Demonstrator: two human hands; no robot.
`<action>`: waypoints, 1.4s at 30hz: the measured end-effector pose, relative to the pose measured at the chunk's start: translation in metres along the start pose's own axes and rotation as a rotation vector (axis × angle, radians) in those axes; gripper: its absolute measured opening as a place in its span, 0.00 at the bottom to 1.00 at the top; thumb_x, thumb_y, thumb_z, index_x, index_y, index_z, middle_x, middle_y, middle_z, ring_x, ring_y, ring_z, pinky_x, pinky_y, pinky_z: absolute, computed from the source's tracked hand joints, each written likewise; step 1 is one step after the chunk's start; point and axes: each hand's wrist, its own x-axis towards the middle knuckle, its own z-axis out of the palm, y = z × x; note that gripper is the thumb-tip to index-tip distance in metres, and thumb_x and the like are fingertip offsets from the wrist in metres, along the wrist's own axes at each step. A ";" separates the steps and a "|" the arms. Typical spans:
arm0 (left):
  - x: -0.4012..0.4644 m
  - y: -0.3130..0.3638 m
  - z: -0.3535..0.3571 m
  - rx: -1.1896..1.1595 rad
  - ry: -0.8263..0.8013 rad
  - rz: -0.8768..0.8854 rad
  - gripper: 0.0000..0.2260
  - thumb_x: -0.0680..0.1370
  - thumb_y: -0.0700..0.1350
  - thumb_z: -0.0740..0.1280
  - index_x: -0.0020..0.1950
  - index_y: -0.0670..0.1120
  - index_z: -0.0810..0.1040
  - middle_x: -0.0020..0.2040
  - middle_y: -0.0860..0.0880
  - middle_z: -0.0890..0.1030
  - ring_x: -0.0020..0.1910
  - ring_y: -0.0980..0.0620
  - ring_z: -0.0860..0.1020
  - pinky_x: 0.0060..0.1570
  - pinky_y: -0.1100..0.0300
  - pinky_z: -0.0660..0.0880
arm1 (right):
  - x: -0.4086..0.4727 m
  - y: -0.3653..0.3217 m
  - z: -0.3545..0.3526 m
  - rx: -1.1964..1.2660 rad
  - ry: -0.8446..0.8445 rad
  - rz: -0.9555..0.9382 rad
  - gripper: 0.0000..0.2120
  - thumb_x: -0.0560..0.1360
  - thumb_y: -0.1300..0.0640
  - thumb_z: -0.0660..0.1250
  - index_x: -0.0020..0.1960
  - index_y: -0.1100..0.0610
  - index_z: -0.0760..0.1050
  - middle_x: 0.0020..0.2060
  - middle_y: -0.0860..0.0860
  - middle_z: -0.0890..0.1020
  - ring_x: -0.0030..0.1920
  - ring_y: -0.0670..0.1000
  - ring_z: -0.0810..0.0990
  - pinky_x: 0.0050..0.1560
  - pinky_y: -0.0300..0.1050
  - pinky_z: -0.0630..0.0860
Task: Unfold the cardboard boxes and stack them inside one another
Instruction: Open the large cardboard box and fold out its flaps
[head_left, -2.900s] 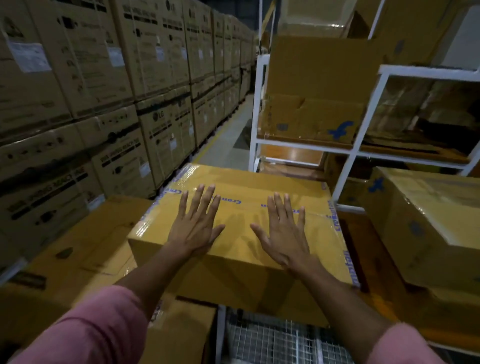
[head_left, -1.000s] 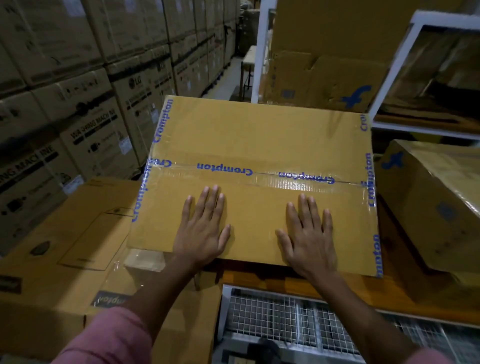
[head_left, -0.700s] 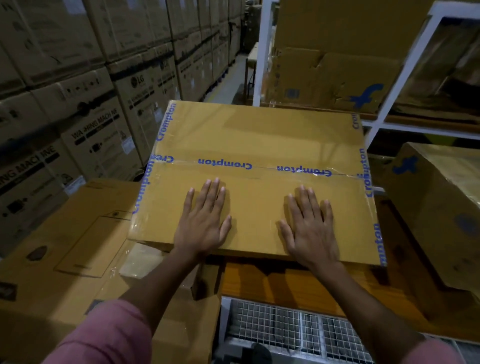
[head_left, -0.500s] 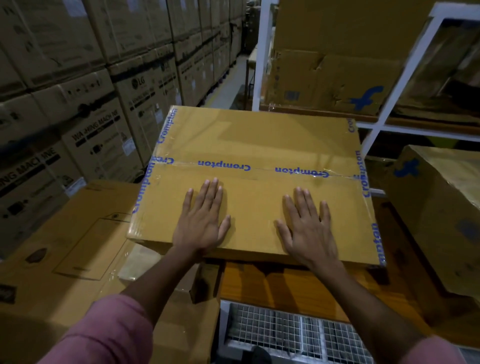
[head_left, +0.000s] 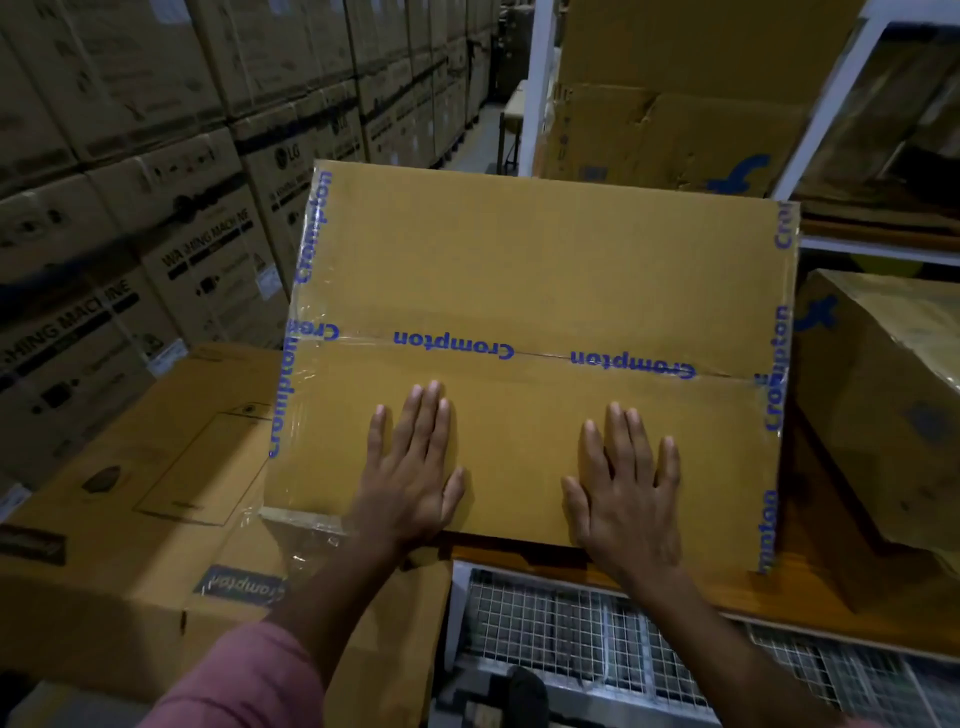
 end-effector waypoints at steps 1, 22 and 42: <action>-0.003 0.001 0.004 0.004 0.008 -0.004 0.36 0.82 0.58 0.56 0.83 0.38 0.53 0.84 0.40 0.50 0.83 0.41 0.50 0.76 0.32 0.53 | -0.003 -0.001 0.005 -0.006 0.007 0.003 0.32 0.82 0.42 0.54 0.81 0.58 0.61 0.82 0.60 0.54 0.82 0.61 0.52 0.76 0.71 0.51; 0.057 -0.019 0.084 0.084 -0.108 0.008 0.45 0.71 0.59 0.77 0.80 0.40 0.63 0.80 0.37 0.62 0.78 0.35 0.63 0.66 0.27 0.66 | 0.053 0.018 0.105 -0.049 -0.020 -0.041 0.33 0.78 0.50 0.72 0.79 0.55 0.66 0.78 0.64 0.61 0.79 0.66 0.58 0.73 0.74 0.57; 0.165 -0.050 -0.166 -0.050 0.162 -0.027 0.22 0.85 0.58 0.52 0.48 0.46 0.79 0.39 0.48 0.77 0.37 0.50 0.73 0.36 0.55 0.65 | 0.228 0.006 -0.145 0.215 -0.255 0.167 0.15 0.82 0.41 0.60 0.61 0.50 0.74 0.60 0.55 0.73 0.62 0.58 0.73 0.58 0.57 0.71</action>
